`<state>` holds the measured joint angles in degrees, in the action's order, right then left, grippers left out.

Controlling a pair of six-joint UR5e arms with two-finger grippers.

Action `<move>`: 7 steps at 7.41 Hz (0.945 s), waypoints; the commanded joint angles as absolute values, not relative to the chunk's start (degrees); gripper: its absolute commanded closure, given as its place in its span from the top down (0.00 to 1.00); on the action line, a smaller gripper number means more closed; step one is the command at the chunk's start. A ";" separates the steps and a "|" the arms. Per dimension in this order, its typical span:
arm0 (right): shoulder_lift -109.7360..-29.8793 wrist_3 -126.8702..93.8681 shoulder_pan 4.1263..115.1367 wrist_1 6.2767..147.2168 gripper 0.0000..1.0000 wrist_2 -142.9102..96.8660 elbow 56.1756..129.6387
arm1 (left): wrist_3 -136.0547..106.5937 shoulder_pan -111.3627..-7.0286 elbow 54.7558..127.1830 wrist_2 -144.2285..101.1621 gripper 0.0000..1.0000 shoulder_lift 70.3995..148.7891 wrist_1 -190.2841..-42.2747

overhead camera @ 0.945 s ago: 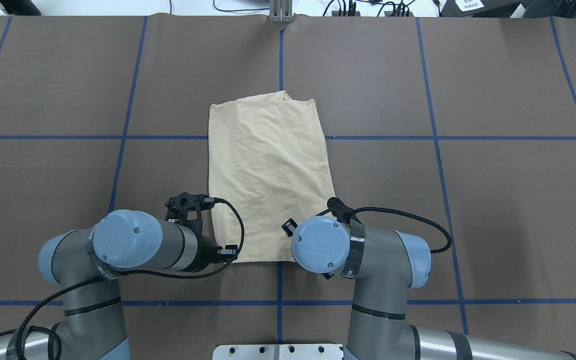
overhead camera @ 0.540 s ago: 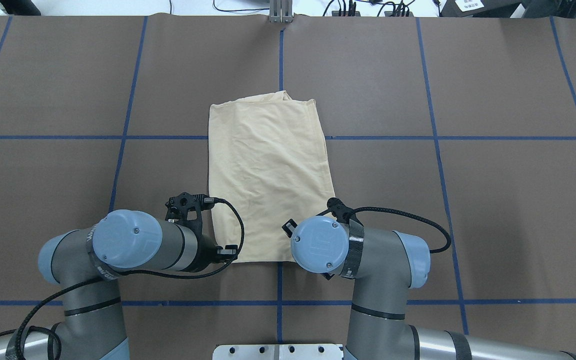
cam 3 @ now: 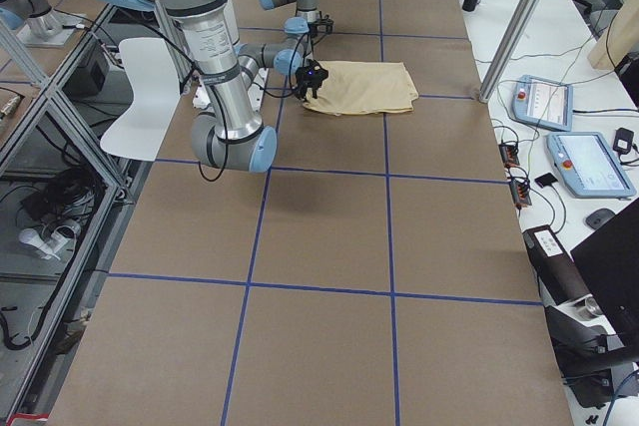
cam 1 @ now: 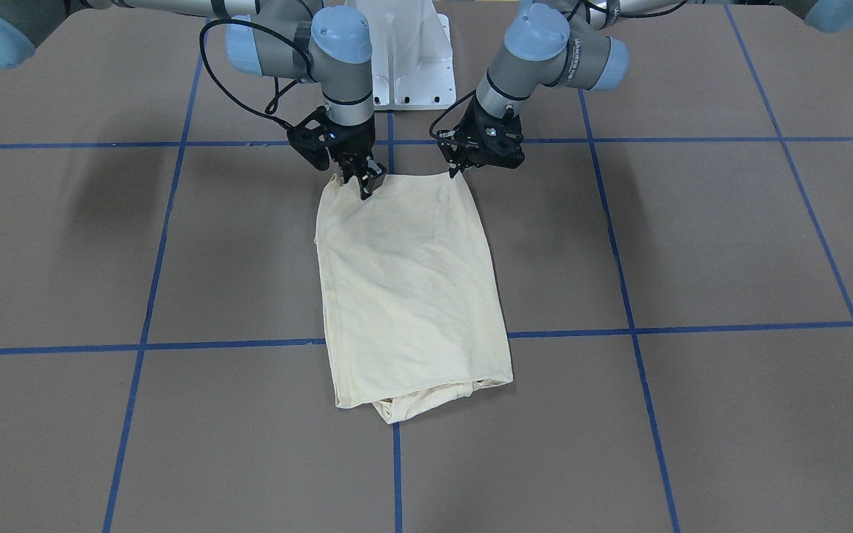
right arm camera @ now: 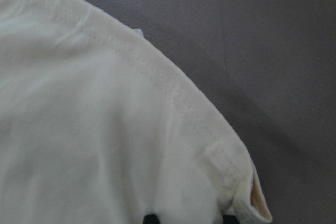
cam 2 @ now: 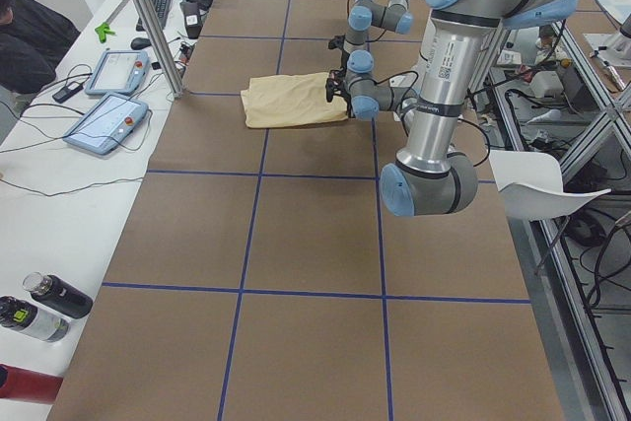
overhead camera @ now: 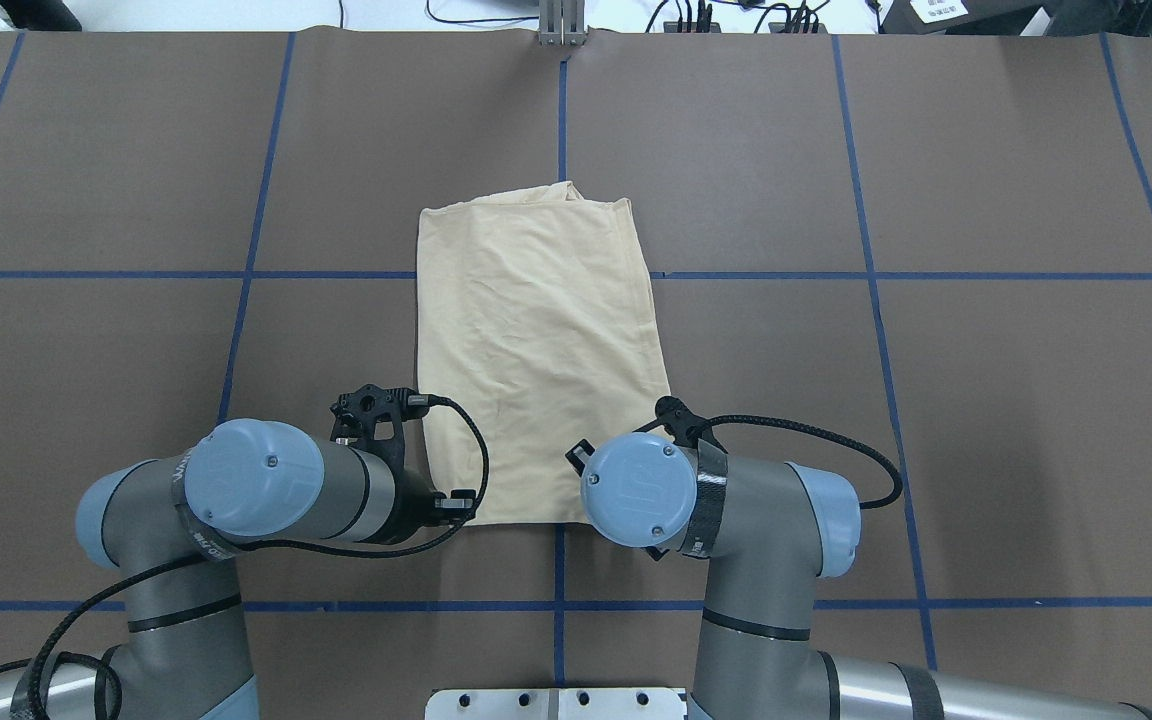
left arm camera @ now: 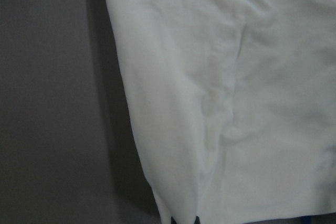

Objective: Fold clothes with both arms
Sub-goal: 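Grasp the near shirt corners with both grippers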

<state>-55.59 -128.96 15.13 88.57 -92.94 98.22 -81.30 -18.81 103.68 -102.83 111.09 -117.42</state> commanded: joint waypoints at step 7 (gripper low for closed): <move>-55.81 -129.02 15.82 88.59 0.00 -93.25 100.63 | -81.30 -18.81 103.97 -103.01 0.00 111.18 -117.42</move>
